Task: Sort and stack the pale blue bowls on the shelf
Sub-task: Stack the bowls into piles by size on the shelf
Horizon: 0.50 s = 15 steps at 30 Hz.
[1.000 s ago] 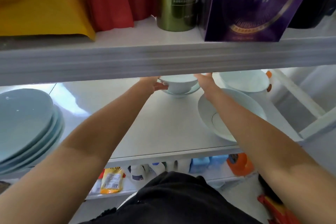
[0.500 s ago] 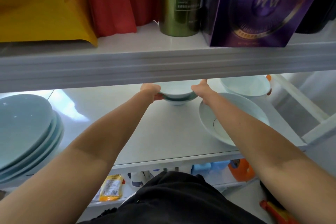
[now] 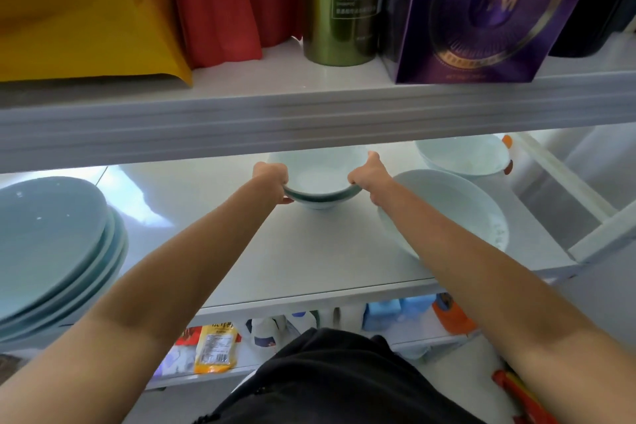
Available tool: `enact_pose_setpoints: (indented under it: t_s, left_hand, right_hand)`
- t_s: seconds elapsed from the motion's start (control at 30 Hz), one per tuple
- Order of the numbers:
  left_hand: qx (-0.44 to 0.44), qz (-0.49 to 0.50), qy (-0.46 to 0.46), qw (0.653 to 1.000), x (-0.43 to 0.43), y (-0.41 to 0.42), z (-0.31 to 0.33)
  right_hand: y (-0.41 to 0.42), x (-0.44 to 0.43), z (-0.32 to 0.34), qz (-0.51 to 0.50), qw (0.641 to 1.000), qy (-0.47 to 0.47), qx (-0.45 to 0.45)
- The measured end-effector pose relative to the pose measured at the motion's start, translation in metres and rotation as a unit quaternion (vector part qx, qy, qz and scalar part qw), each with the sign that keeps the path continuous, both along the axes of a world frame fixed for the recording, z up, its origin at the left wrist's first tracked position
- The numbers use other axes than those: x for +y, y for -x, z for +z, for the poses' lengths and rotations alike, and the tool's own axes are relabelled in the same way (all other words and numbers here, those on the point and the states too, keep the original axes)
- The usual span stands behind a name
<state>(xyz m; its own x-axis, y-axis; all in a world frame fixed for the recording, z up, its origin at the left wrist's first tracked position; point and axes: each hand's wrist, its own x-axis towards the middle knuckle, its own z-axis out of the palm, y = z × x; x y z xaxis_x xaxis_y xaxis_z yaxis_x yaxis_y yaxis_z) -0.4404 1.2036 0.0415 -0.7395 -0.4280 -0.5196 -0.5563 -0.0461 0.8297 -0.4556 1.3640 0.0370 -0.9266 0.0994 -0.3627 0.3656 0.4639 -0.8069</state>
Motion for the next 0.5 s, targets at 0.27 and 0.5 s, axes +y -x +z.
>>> enact_pose_setpoints:
  t_s: [0.27, 0.5]
  left_hand:
    - [-0.016, 0.063, -0.056, 0.996, -0.022, -0.061, -0.004]
    - [-0.023, 0.114, -0.087, 0.989, -0.015, -0.104, -0.005]
  right_hand:
    - [-0.056, -0.016, -0.02, 0.001, 0.994, 0.106, 0.036]
    - [-0.092, -0.007, -0.031, 0.02, 0.992, 0.11, 0.064]
